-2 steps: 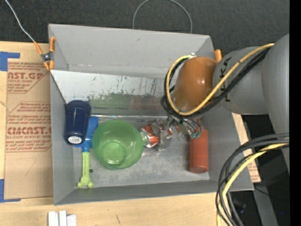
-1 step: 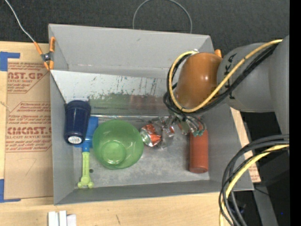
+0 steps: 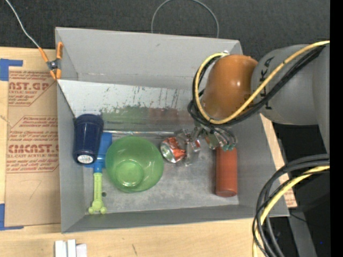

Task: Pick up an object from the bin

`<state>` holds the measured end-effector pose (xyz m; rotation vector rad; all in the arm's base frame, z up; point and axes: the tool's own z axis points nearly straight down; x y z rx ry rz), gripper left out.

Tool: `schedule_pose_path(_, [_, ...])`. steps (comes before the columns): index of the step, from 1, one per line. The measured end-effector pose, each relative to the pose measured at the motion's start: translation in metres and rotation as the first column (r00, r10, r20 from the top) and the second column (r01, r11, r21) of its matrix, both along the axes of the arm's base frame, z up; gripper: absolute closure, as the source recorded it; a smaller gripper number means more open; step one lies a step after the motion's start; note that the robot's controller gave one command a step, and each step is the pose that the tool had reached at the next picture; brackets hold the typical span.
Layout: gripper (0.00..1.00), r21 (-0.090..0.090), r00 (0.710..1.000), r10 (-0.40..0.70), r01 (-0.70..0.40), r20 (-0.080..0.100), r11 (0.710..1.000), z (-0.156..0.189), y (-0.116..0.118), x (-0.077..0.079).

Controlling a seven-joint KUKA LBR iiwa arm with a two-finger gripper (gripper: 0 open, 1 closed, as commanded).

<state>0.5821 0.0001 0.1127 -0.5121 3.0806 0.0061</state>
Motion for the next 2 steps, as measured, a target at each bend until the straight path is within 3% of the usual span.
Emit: schedule_pose_path(2, [1.0, 0.0, 1.0, 0.0, 0.0, 0.002, 1.0, 0.0137, 0.0001, 0.0004])
